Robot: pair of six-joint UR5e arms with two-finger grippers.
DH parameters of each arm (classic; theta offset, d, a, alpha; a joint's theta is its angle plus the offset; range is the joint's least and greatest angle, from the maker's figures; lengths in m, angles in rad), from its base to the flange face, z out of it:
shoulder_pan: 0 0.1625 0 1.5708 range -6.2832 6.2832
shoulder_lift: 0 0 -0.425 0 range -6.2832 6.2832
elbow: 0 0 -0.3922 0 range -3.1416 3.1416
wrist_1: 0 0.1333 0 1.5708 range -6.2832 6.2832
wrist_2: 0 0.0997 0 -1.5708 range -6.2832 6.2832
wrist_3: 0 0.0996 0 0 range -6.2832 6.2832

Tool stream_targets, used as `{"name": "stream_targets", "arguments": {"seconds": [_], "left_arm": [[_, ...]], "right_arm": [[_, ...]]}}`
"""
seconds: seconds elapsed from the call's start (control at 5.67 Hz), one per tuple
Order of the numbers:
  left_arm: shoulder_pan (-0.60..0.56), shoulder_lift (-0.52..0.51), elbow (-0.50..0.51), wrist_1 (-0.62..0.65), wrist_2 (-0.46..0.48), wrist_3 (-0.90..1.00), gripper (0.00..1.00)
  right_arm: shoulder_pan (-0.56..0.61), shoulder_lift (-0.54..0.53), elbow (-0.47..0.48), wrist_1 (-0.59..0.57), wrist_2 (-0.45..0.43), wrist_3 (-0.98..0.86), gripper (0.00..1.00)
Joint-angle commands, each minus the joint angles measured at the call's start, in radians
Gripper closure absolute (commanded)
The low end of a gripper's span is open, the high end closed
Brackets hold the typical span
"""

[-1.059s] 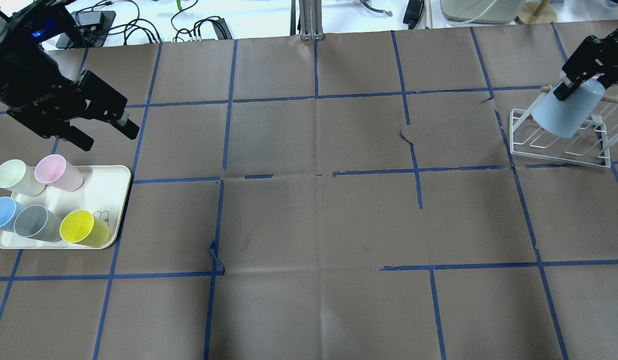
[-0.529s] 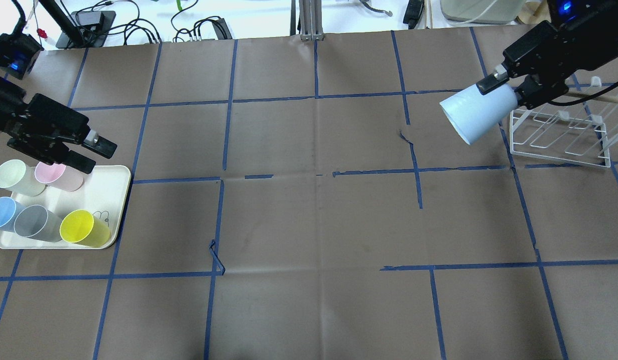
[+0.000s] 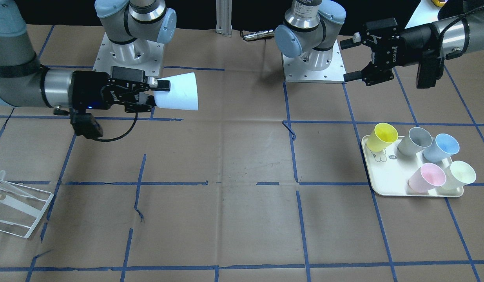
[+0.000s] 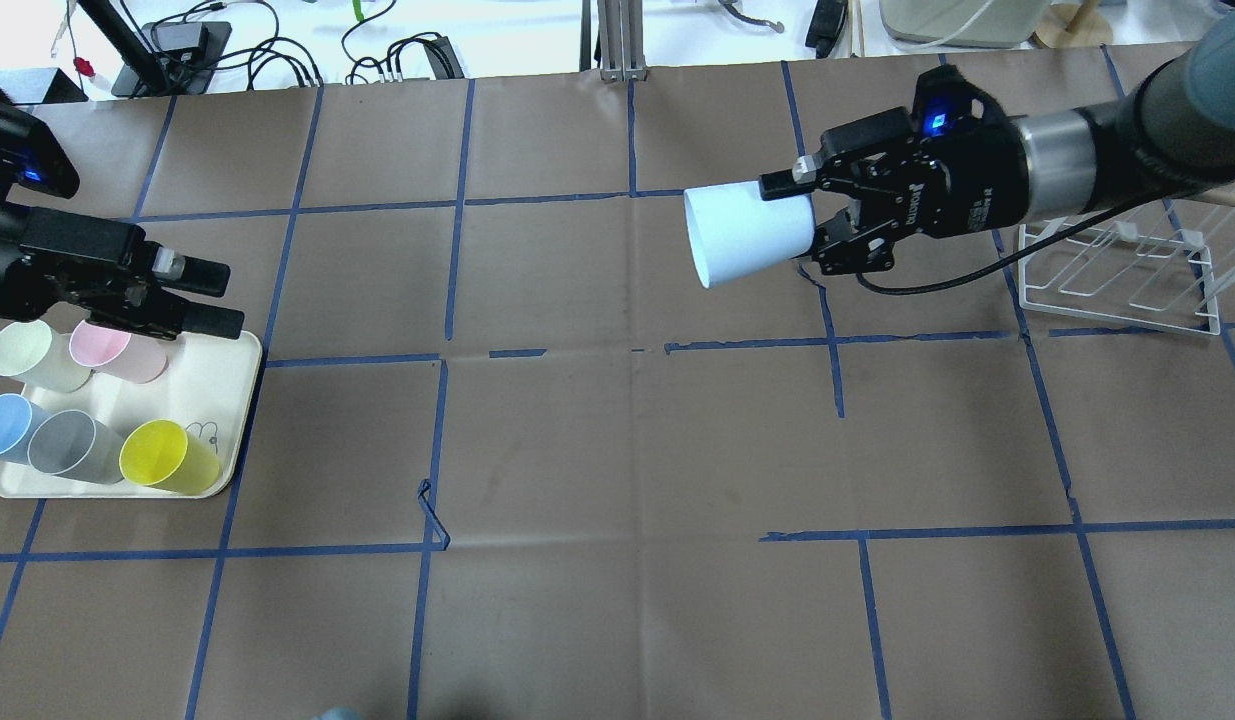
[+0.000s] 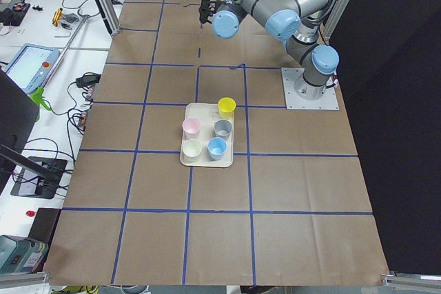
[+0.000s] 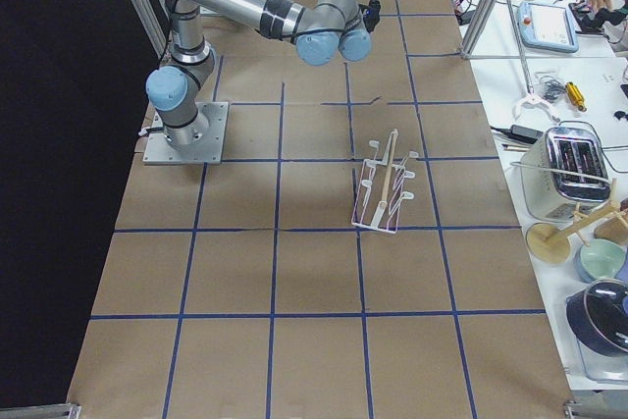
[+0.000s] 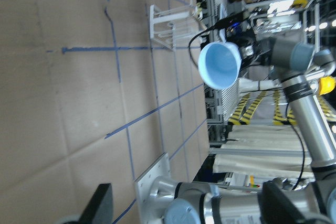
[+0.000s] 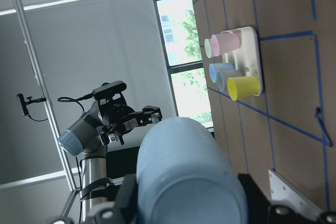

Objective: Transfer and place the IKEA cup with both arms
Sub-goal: 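Hold the cup out with the right gripper while the left gripper reaches to grasp it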

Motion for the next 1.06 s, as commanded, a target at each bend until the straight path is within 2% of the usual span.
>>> {"name": "stream_targets", "arguments": {"seconds": [0.0,0.18,0.35,0.53,0.88], "left_arm": [[-0.071,-0.007,-0.037,-0.051,-0.208,0.014,0.01],[-0.126,-0.028,-0.038,-0.051,-0.302,0.003,0.01],[-0.191,-0.073,-0.027,-0.039,-0.329,0.003,0.01],[-0.252,-0.079,-0.018,-0.039,-0.425,-0.011,0.01],[-0.298,-0.078,-0.013,-0.039,-0.432,-0.052,0.01]], "right_arm": [[0.191,0.001,0.036,0.0,0.286,-0.036,0.54],[0.237,0.001,0.039,-0.006,0.355,-0.035,0.54],[0.247,-0.008,0.04,-0.005,0.356,-0.035,0.54],[0.259,-0.011,0.04,-0.005,0.356,-0.033,0.54],[0.258,-0.011,0.039,-0.008,0.356,-0.03,0.54]]}}
